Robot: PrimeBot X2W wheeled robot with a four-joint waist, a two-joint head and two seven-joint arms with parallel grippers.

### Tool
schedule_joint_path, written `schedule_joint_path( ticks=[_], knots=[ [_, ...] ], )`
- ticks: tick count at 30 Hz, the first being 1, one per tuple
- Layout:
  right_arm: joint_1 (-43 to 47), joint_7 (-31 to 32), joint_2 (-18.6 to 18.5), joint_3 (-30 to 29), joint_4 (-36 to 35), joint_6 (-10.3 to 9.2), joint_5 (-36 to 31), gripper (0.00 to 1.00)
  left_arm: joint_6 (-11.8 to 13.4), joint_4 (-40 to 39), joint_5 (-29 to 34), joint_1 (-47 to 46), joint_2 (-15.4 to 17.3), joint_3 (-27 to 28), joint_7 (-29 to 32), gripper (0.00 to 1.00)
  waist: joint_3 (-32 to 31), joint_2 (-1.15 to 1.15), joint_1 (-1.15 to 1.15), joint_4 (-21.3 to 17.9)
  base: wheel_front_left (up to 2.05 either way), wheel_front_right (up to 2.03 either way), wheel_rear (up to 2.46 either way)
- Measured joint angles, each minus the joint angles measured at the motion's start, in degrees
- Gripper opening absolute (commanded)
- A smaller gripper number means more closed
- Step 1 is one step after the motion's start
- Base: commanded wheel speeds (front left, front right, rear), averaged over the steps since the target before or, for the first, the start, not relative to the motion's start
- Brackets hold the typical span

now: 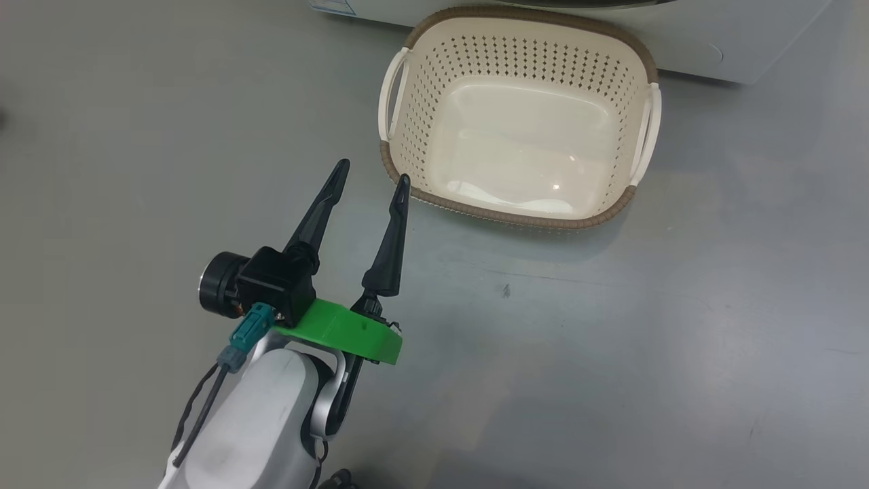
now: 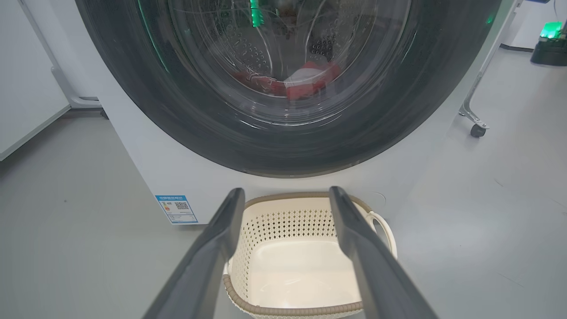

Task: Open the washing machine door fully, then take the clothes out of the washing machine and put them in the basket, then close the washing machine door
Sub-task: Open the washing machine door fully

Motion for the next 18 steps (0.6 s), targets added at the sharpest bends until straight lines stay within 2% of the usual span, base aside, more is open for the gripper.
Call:
schedule_joint_path(
  ticks=[18],
  knots=[
    [-1.3, 6.9, -2.3, 1.8, 1.5, 0.0, 0.3, 0.0, 0.1, 0.0, -0.4, -0.1, 0.0, 0.2, 0.0, 1.0, 0.0, 0.0, 0.0, 0.4, 0.0, 0.0, 0.0]
  ],
)
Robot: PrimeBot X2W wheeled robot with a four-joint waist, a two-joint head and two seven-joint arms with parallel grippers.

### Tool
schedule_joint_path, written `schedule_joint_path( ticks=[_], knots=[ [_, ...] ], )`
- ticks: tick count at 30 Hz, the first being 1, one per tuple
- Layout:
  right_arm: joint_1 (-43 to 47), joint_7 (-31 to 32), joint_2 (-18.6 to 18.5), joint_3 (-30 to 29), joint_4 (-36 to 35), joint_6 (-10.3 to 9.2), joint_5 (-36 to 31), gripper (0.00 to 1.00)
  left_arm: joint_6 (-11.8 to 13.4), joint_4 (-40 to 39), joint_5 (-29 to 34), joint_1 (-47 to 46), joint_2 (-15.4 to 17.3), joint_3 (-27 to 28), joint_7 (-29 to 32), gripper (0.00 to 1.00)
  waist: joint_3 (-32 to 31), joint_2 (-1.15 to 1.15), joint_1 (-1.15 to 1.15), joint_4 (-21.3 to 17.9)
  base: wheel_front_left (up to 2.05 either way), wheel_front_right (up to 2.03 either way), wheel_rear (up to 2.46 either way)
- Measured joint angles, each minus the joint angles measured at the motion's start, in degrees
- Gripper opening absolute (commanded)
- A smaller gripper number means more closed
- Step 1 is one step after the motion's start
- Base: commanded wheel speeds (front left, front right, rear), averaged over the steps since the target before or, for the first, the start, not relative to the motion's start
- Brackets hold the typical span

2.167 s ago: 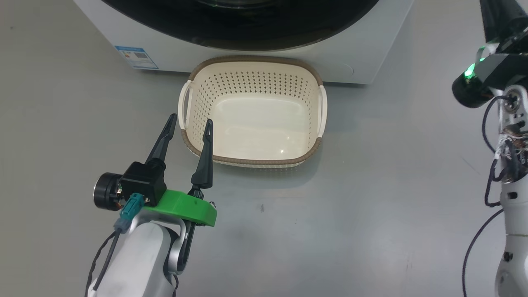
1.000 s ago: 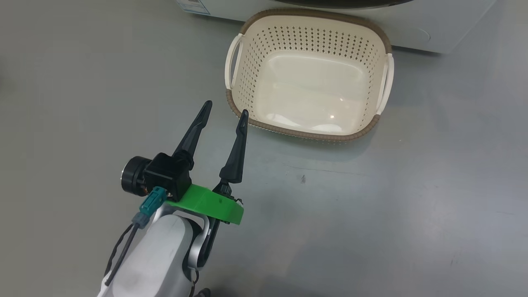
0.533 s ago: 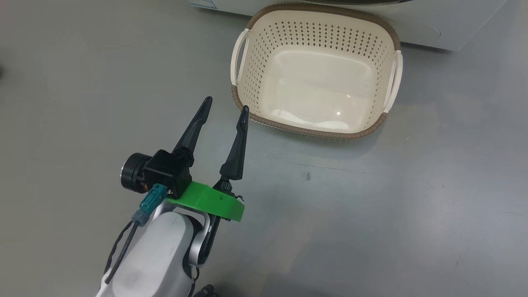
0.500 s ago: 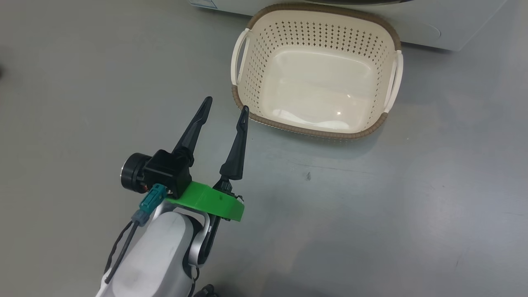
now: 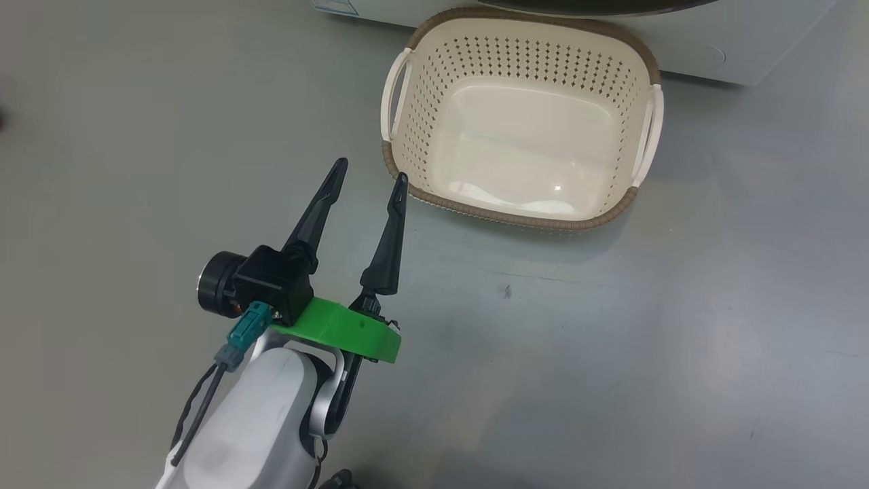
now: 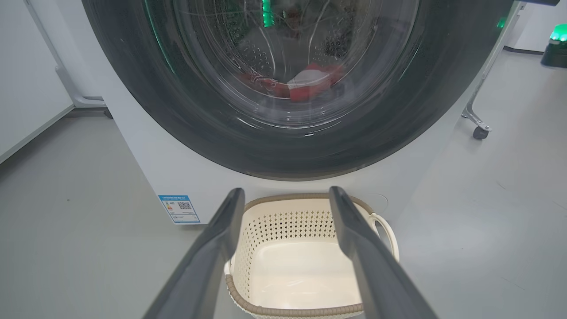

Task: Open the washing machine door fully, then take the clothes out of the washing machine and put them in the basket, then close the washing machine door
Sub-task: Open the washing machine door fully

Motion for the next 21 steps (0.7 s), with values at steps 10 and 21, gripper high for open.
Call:
schedule_joint_path(
  ticks=[10, 21],
  knots=[
    [0.8, 4.3, 1.0, 1.0, 0.3, 0.6, 1.8, 0.0, 0.0, 0.4, 0.0, 0.0, -0.1, 1.2, 0.0, 1.0, -0.7, 0.0, 0.0, -1.4, 0.0, 0.0, 0.0],
    [5.5, 7.9, 2.1, 1.9, 0.3, 3.35, 3.3, 0.0, 0.4, 1.6, 0.0, 0.0, -0.1, 1.2, 0.0, 1.0, -3.0, 0.0, 0.0, -2.5, 0.0, 0.0, 0.0]
  ],
)
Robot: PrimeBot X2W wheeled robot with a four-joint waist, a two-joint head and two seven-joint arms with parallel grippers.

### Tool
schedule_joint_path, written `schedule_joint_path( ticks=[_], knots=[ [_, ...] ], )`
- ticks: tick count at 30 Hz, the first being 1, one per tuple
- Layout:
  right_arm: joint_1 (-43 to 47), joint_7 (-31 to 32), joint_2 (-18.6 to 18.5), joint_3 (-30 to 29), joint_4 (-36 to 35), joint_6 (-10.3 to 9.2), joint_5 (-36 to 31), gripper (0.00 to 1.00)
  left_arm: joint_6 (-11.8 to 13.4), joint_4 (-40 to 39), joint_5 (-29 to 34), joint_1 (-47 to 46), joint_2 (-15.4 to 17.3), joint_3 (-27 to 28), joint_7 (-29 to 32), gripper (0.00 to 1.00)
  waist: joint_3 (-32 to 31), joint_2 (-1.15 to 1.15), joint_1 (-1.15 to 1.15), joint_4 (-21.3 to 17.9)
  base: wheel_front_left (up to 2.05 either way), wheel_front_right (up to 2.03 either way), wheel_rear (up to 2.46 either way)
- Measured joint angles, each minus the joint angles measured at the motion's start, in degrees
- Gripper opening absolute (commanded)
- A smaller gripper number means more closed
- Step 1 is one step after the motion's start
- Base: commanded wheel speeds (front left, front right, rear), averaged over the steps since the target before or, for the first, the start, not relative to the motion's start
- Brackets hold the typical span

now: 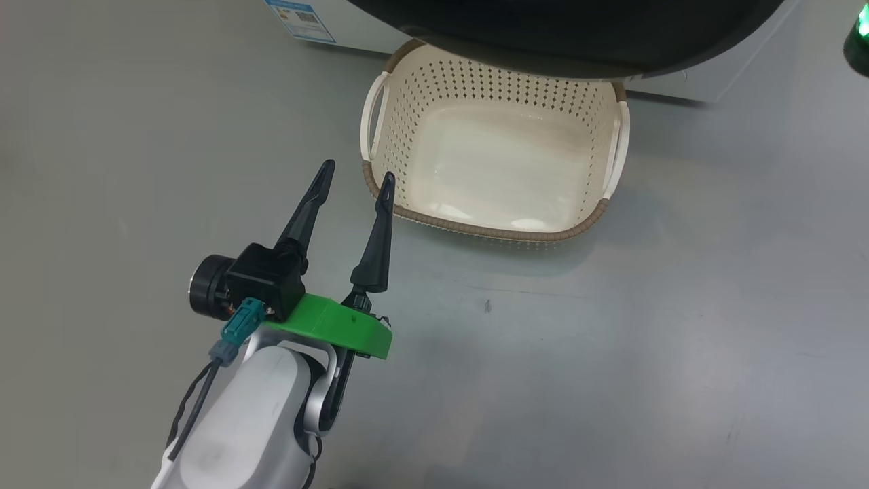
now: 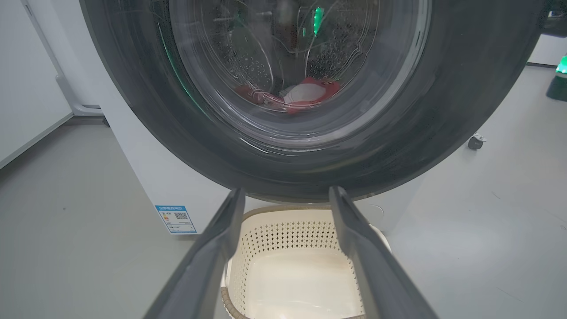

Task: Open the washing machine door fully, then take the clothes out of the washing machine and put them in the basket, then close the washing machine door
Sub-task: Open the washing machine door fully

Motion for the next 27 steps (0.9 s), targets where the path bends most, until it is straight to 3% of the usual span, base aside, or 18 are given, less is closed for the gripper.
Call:
schedule_joint_path(
  ticks=[15, 27],
  knots=[
    [9.1, 2.5, 4.0, 1.8, -0.4, 4.3, 1.6, 0.0, 0.0, 2.9, 1.0, 0.6, 0.0, 0.9, 0.0, 1.0, -5.0, 0.0, 0.0, -1.6, 0.0, 0.0, 0.0],
    [14.9, 4.4, 9.0, 5.4, -2.3, 6.34, 2.5, 0.0, 0.0, 5.3, 2.0, 2.4, 0.0, 1.6, 0.0, 1.0, -9.5, 0.0, 0.0, -2.8, 0.0, 0.0, 0.0]
  ],
)
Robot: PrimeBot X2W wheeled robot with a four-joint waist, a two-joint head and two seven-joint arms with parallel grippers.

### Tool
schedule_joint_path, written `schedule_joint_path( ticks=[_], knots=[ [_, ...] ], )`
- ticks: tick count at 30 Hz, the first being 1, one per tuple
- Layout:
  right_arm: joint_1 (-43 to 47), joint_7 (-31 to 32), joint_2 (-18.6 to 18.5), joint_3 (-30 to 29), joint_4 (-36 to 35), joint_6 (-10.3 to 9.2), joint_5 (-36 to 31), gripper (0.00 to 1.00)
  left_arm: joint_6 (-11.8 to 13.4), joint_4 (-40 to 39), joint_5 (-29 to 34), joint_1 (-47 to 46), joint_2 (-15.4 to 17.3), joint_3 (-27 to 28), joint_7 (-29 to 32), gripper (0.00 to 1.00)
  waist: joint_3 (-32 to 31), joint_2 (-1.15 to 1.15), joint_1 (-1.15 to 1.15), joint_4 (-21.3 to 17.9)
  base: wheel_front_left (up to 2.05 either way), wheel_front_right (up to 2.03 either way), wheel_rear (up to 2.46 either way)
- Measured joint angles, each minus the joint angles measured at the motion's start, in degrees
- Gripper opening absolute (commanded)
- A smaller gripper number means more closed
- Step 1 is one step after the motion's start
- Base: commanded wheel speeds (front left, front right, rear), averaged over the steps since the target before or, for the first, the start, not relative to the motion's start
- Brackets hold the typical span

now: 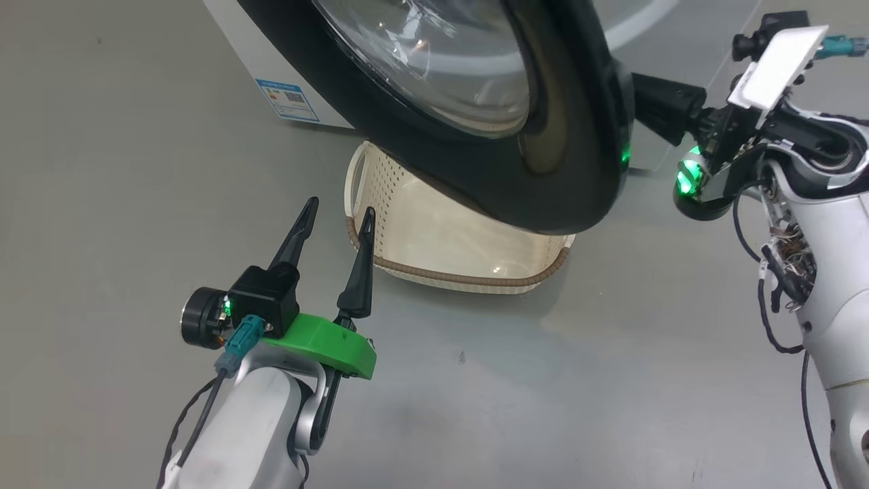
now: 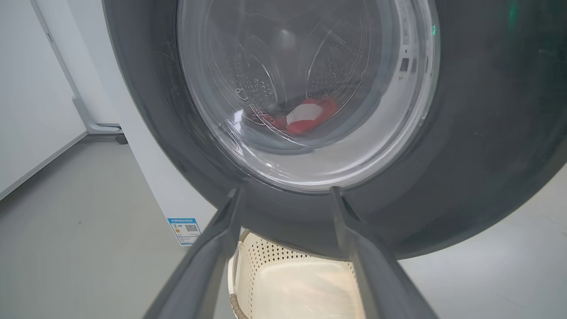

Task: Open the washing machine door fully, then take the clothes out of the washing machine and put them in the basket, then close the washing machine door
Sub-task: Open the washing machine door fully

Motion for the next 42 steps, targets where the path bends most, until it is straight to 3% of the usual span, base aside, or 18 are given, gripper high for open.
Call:
schedule_joint_path(
  ticks=[23, 42],
  knots=[
    [9.9, 2.3, 6.9, 6.2, -2.4, 0.98, 0.2, 0.0, -0.6, 2.8, 0.5, 3.3, 0.1, 0.7, 0.0, 1.0, -7.1, 0.0, 0.0, 0.1, 0.0, 0.0, 0.0],
    [14.7, 2.3, 8.4, 9.3, -4.5, 0.9, 0.3, 0.0, -1.5, 3.7, 0.5, 4.4, 0.1, 0.3, 0.0, 1.0, -9.2, 0.0, 0.0, 4.1, 0.0, 0.0, 0.0]
  ],
)
